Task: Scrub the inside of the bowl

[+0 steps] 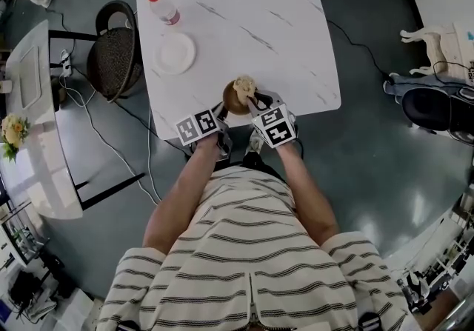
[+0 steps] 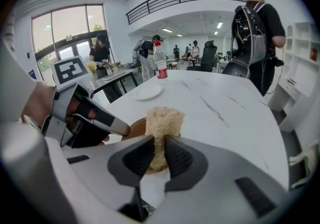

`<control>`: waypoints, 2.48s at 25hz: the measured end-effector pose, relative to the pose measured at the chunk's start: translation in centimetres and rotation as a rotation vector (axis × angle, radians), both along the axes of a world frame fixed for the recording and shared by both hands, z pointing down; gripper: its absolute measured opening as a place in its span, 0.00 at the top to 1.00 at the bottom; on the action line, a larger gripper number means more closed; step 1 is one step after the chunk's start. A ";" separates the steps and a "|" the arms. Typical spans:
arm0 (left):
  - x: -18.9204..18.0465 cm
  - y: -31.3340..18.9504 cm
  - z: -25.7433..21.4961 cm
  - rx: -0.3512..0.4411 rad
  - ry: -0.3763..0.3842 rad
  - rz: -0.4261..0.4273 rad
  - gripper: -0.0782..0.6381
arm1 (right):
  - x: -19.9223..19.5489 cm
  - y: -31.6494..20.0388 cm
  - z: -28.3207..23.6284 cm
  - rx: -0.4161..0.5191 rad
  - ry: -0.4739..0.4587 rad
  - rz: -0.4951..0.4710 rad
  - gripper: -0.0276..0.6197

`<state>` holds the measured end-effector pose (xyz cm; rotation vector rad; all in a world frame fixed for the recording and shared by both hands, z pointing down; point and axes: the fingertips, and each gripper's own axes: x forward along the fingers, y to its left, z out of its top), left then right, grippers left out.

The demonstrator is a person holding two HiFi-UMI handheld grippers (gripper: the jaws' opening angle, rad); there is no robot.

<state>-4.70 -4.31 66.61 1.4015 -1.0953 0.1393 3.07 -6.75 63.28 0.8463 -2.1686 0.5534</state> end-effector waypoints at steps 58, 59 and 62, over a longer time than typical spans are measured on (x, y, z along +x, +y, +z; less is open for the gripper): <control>-0.3 0.1 0.1 -0.005 0.014 -0.021 0.88 | -0.5 1.4 -0.2 -0.145 -0.165 0.090 0.85; -0.2 0.1 0.1 -0.004 0.015 -0.019 0.88 | -0.4 1.3 -0.3 -0.144 -0.167 0.097 0.85; -0.1 0.1 0.0 0.007 0.030 -0.019 0.88 | -0.4 1.3 -0.5 -0.131 -0.169 0.102 0.85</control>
